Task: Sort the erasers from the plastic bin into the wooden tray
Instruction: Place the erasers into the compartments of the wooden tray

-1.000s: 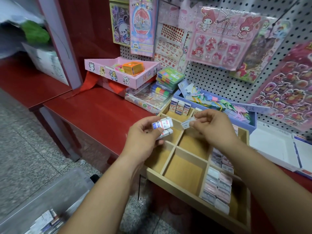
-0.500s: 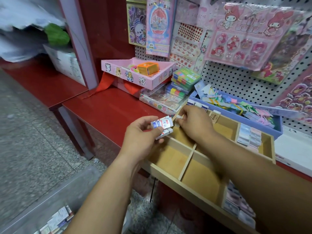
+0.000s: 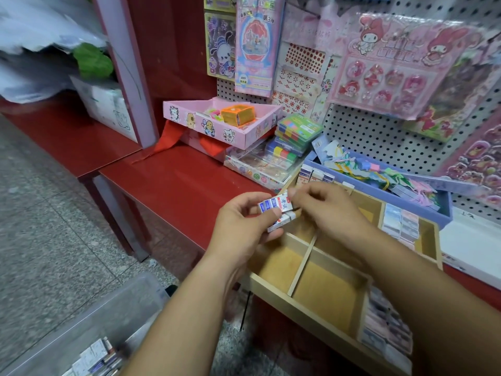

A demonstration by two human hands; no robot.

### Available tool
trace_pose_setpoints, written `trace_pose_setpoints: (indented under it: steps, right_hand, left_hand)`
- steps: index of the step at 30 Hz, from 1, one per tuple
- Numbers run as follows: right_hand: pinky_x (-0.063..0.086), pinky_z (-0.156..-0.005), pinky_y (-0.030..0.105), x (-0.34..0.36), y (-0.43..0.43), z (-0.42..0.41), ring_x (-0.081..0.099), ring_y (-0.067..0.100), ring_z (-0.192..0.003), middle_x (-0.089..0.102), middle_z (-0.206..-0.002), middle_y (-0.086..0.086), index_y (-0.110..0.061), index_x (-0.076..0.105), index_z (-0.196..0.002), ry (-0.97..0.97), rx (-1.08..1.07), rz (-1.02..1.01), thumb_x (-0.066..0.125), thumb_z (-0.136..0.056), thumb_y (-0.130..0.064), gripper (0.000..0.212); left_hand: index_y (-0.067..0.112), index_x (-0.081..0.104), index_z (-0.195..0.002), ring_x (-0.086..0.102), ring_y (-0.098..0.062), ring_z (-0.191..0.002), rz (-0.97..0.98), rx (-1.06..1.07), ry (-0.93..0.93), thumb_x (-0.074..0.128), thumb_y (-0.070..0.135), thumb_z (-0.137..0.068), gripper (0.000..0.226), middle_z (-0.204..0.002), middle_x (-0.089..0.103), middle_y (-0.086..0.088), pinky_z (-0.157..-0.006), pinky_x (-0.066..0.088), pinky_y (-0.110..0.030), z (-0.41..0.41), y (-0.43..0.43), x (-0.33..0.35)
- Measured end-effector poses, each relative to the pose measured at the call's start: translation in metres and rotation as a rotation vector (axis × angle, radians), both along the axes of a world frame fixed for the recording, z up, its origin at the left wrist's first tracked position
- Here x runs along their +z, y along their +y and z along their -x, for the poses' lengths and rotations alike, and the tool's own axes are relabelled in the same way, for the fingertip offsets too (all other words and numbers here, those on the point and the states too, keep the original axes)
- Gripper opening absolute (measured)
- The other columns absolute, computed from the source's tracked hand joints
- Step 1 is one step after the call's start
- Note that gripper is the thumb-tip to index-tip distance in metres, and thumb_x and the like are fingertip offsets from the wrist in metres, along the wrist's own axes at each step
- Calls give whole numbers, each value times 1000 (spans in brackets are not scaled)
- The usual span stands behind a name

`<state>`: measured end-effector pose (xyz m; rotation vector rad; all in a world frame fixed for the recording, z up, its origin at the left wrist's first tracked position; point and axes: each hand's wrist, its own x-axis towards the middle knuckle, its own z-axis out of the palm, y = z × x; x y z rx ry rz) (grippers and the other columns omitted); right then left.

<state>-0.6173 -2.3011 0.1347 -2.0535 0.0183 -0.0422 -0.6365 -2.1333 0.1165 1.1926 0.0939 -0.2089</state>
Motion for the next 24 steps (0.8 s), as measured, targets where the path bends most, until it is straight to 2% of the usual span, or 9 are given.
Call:
trace_pose_setpoints:
  steps: [3,8,11,12,14,17,20,22,24]
  right_hand:
    - [45,-56,31,-1,-3,13,59,18,-65,70,-80,17,-12,71,-95,86,30,-126,72,-93,-18,7]
    - [46,-51,21,-2,-16,10,60,11,-64,72,-76,3,-11,71,-97,101,-23,-210,68,-96,-15,5]
    - [48,-54,20,-1,-29,-6,60,7,-62,72,-81,2,-13,70,-102,33,-185,-208,68,-96,-20,10]
    - [49,-58,23,0,-36,-13,60,9,-64,71,-84,2,-14,70,-102,-20,-258,-108,69,-97,-25,12]
    - [50,-67,32,1,-50,-27,60,17,-73,67,-84,-1,-18,69,-98,-125,-345,220,67,-97,-31,13]
    - [46,-72,36,1,-64,-43,61,26,-86,66,-88,1,-18,68,-102,-140,-348,596,66,-97,-32,16]
    - [41,-67,34,-5,-67,-55,60,30,-89,68,-93,4,-21,63,-98,-88,-342,804,67,-95,-32,13]
    - [40,-65,34,-9,-65,-61,60,30,-90,68,-94,4,-23,61,-96,-81,-342,878,67,-94,-32,10]
    - [38,-68,34,-12,-64,-66,60,31,-99,68,-99,6,-25,66,-100,-92,-357,930,67,-93,-29,9]
  left_hand:
    - [2,67,-107,72,-15,-72,17,-19,11,70,-6,-88,21,-85,72,-11,-65,62,-27,1,-5,0]
    - [2,67,-110,72,-14,-74,-51,7,8,66,-4,-94,18,-78,71,-4,-64,63,-27,0,-11,-2]
    - [4,67,-108,73,-12,-71,-74,57,24,62,-3,-97,15,-86,71,-11,-60,61,-25,-1,-11,-3]
    - [4,68,-108,73,-12,-71,-80,64,29,61,-3,-97,15,-90,71,-14,-59,61,-25,-2,-11,-3]
    - [5,68,-108,73,-13,-71,-88,64,34,60,-3,-97,16,-95,72,-16,-60,61,-25,0,-11,-1]
    - [7,69,-105,74,-14,-73,-96,58,34,60,-4,-97,16,-94,73,-15,-61,62,-26,0,-12,1]
    - [7,70,-105,75,-15,-74,-110,58,31,60,-4,-97,16,-85,73,-8,-61,62,-27,-1,-12,1]
    - [5,69,-106,75,-15,-72,-113,55,21,60,-5,-97,16,-76,73,-3,-62,63,-30,-2,-12,0]
    - [4,68,-107,74,-13,-68,-103,38,15,58,-6,-98,16,-69,73,2,-62,62,-30,-1,-13,2]
